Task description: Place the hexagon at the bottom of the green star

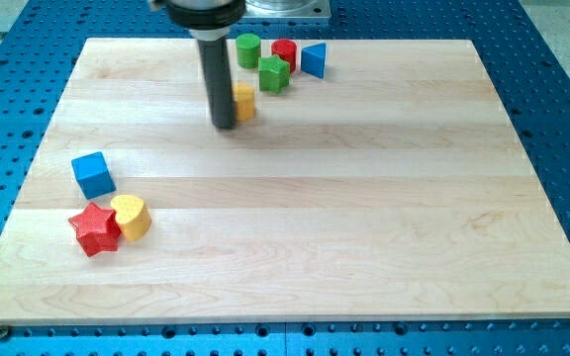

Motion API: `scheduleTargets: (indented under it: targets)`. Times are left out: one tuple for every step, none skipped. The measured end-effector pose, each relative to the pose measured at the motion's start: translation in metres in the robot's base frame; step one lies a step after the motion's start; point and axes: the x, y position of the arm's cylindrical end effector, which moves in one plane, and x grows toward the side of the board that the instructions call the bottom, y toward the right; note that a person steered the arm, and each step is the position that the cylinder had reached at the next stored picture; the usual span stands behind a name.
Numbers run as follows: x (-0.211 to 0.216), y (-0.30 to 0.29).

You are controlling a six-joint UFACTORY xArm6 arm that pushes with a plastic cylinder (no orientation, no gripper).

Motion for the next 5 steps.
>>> scheduleTargets:
  targets:
    - [-0.020,-0.019]
    - [-0.047,-0.054]
    - [-0.043,-0.026]
    - [-0.039,0.013]
    - [-0.061,-0.030]
